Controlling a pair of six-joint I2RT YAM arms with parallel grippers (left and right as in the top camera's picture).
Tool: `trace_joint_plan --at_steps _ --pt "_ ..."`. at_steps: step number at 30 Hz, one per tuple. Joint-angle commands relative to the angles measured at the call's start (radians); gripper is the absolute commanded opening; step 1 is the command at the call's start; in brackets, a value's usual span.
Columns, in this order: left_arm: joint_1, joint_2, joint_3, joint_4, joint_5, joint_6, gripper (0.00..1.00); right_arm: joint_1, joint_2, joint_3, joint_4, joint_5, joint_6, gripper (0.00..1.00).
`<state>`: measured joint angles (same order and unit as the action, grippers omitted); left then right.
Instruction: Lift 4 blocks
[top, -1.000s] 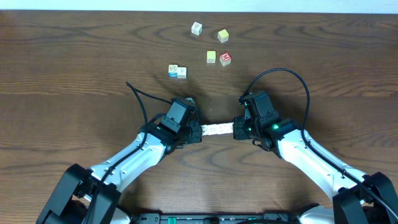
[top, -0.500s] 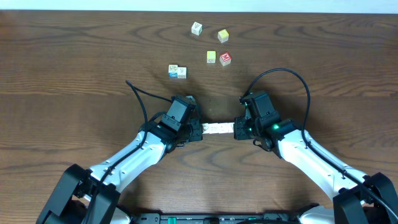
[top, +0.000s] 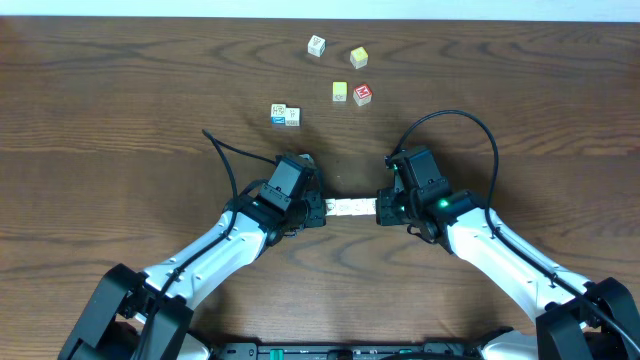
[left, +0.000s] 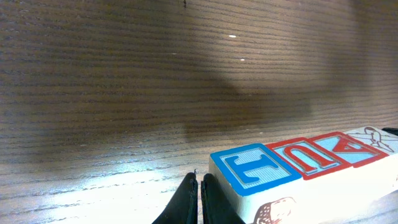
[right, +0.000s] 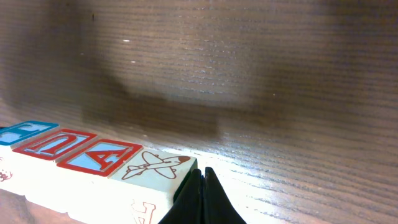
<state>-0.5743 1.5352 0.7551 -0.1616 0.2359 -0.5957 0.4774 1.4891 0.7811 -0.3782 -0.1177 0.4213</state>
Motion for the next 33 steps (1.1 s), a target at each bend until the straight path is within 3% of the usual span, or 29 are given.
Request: trace_joint_plan --at_steps 1,33 --pt "-0.054 -0.034 0.087 0.035 0.156 -0.005 0.07 0.061 -0.020 0.055 0.022 -0.254 0.019 0.01" --pt "-0.053 -0.075 0.122 -0.002 0.117 -0.003 0.07 0.061 -0.027 0.106 0.007 -0.253 0.019 0.01"
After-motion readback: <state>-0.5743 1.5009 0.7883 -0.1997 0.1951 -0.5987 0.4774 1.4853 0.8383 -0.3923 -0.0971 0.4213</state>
